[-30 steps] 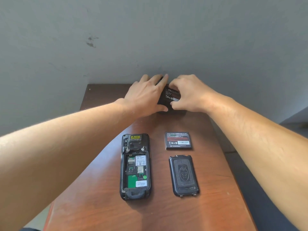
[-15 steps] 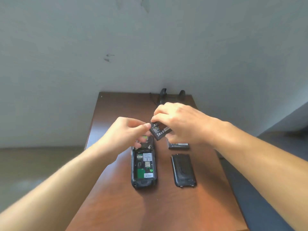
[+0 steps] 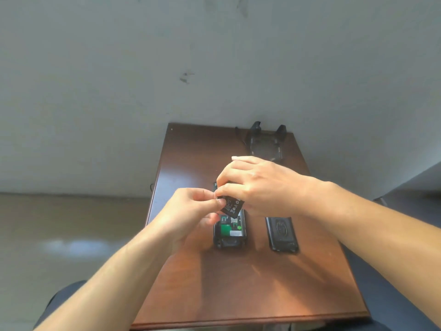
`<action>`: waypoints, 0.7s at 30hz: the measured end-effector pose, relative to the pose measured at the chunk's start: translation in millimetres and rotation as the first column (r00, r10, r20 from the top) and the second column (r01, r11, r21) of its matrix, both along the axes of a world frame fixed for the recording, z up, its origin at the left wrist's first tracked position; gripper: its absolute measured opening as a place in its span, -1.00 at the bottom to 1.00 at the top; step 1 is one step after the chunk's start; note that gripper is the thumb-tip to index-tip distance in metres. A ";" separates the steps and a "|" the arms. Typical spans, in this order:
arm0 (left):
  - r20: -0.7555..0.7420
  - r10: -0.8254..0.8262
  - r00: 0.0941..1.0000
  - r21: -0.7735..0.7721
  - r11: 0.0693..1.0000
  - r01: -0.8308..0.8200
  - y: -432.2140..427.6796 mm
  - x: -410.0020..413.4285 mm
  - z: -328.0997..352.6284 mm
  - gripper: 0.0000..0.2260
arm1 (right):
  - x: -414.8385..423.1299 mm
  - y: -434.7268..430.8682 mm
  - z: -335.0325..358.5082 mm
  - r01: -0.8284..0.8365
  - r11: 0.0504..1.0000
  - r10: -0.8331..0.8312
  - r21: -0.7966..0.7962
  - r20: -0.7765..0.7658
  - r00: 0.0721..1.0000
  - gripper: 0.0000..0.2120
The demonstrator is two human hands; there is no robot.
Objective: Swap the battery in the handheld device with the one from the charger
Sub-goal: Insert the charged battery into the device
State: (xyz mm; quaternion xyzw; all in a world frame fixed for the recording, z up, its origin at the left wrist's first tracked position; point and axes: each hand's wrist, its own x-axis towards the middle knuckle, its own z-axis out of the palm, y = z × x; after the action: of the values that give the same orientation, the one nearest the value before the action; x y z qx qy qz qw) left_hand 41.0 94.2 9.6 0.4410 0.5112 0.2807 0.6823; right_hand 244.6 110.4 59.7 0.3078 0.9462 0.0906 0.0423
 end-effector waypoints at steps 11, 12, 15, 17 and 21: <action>0.172 0.187 0.967 -0.085 0.981 -0.175 -24.2 0.0 -8.7 -0.91 | 6.0 -56.7 -16.2 0.385 0.858 -0.513 -0.340 -0.541 0.666 -0.37; 0.181 0.191 0.965 -0.085 0.980 -0.178 -26.0 1.4 -7.7 -0.90 | 3.9 -65.3 -22.4 0.405 0.816 -0.577 -0.411 -0.583 0.572 -0.32; 0.152 0.160 0.975 -0.042 0.987 -0.155 -30.8 3.4 -10.6 -0.89 | -8.8 -86.7 -50.5 0.411 0.738 -0.673 -0.535 -0.626 0.394 -0.19; 0.083 0.122 0.989 0.022 0.992 -0.124 -32.4 3.3 -15.4 -0.86 | -17.1 -95.2 -69.9 0.413 0.722 -0.686 -0.556 -0.654 0.319 -0.20; -0.025 0.040 0.999 0.183 0.982 -0.035 -38.4 3.5 -20.0 -0.61 | -24.3 -97.0 -94.3 0.408 0.739 -0.651 -0.536 -0.724 0.229 -0.29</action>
State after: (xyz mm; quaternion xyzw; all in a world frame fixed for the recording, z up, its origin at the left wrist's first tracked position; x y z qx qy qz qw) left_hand 44.5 55.8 -10.4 0.4961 0.5011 0.3329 0.6261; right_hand 220.3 13.4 -34.6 0.6038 0.6607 -0.2149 -0.3908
